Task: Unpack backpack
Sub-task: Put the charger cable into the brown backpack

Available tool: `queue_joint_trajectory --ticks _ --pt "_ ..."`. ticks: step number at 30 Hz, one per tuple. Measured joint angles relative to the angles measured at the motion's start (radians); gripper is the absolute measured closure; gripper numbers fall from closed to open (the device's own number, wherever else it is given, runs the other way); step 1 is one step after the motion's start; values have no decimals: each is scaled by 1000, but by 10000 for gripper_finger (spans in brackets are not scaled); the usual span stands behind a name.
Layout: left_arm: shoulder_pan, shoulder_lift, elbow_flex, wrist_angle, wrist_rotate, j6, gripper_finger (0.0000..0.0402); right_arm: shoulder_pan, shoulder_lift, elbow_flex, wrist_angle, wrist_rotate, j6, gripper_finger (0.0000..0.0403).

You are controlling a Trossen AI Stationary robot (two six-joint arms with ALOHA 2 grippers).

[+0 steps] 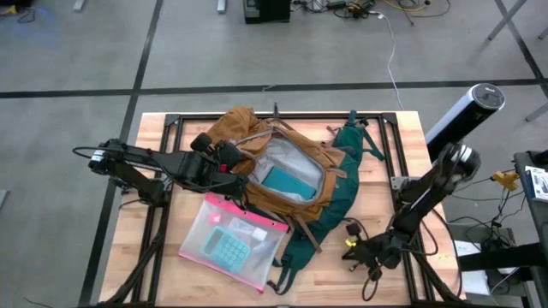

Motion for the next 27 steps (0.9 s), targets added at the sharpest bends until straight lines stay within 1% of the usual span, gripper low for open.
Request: queue_joint_trajectory --ticks 3,4,5,8,11,13,15,17,19,23,24,27 --pt "1 0 0 6 0 0 402 0 -105 44 -195 2 -3 401" --pt "1 0 0 6 0 0 402 6 -138 54 -246 -12 13 401" --pt "1 0 0 6 0 0 402 9 -170 61 -293 -37 31 401" --pt "1 0 0 9 0 0 402 23 -232 63 -423 -166 116 402" --pt "1 0 0 18 0 11 402 48 -236 50 -464 -247 177 402" --pt "1 0 0 27 0 24 402 69 -215 45 -447 -266 181 401" --pt "1 0 0 34 0 26 402 86 -178 42 -408 -262 174 390" --pt "1 0 0 34 0 26 402 98 -130 41 -342 -236 160 373" --pt "1 0 0 34 1 26 402 108 -66 40 -283 -189 136 352" --pt "1 0 0 34 1 27 402 114 66 41 -217 -68 131 307" --pt "1 0 0 34 1 28 402 114 92 43 -206 -53 130 297" --pt "1 0 0 34 2 42 402 113 159 47 -153 -18 131 286"
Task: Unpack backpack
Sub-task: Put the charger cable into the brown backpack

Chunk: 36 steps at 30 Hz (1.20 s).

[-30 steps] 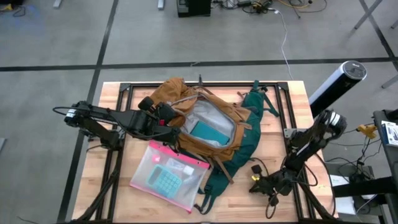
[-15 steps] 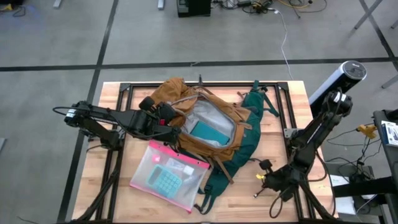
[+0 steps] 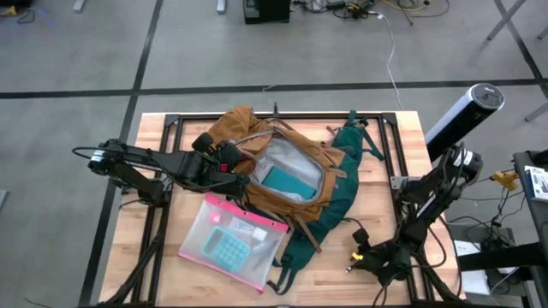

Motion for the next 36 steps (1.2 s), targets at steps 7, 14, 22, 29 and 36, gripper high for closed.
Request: queue_joint_trajectory --ticks 7,14,22,29,36 --pt "0 0 0 1 -2 3 402 -52 34 2 50 13 -20 390" --pt "0 0 0 5 -2 3 402 -199 33 16 -1 128 -173 400" --pt "0 0 0 4 -1 4 402 -339 -81 33 -61 210 -405 401" --pt "0 0 0 3 -1 20 402 -381 -256 36 -231 115 -396 402" --pt "10 0 0 1 -2 38 402 -406 -309 30 -359 -4 -300 402"
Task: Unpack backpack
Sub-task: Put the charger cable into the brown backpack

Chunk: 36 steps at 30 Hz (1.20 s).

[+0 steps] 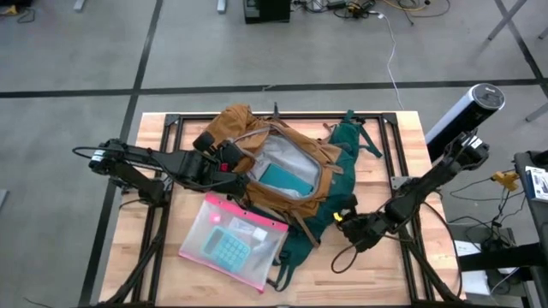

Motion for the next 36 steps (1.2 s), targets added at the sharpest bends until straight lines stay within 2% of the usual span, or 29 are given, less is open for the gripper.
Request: queue_joint_trajectory --ticks 4,6,9,13,17,19,23,25,29,33,36 --pt "14 0 0 -22 0 0 402 0 -33 8 -73 -170 47 403" --pt "28 -1 0 -39 0 0 402 0 -55 9 -80 -216 121 402" --pt "57 -7 0 -65 0 0 402 -14 -72 10 0 -218 236 388" --pt "103 -25 0 -73 0 23 402 -46 -47 11 175 -213 387 334" --pt "143 -43 0 -89 2 69 402 -75 47 11 218 -146 658 270" --pt "159 -51 0 -111 9 78 402 -72 102 10 253 -142 744 244" --pt "170 -54 0 -151 12 77 402 -48 209 11 472 -138 855 221" --pt "169 -54 0 -151 13 76 402 -45 268 26 534 -117 900 220" --pt "169 -52 0 -151 15 74 402 -45 381 105 478 -40 966 238" --pt "169 -51 -1 -151 32 70 402 -43 463 205 361 29 990 274" --pt "167 -51 -11 -149 41 66 402 -45 515 289 206 45 993 315"
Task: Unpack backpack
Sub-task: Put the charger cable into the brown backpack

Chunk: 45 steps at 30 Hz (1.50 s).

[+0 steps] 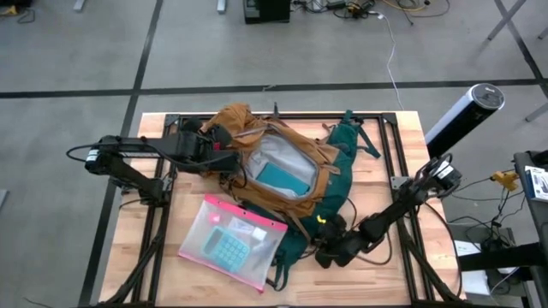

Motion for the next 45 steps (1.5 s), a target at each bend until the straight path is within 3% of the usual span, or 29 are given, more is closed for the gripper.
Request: queue_joint_trajectory --ticks 3,5,9,17,27,34,41,45 --pt "0 0 -24 1 2 -11 402 0 25 45 -84 10 -9 375" --pt "0 0 -49 0 19 -19 402 13 18 48 -100 14 -40 392" --pt "0 0 -98 3 40 -34 402 46 -42 54 -190 -18 -62 398" --pt "-7 0 -151 15 68 -69 402 137 -222 47 -547 -59 -47 402" --pt "-9 1 -177 44 69 -68 402 209 -343 42 -574 -92 -109 403" --pt "-10 1 -179 86 68 -38 402 252 -520 163 -569 -139 -369 403" --pt "-10 1 -179 213 68 75 402 124 -634 332 -585 6 -762 402" --pt "-11 1 -171 244 73 102 402 7 -659 468 -546 28 -992 401"
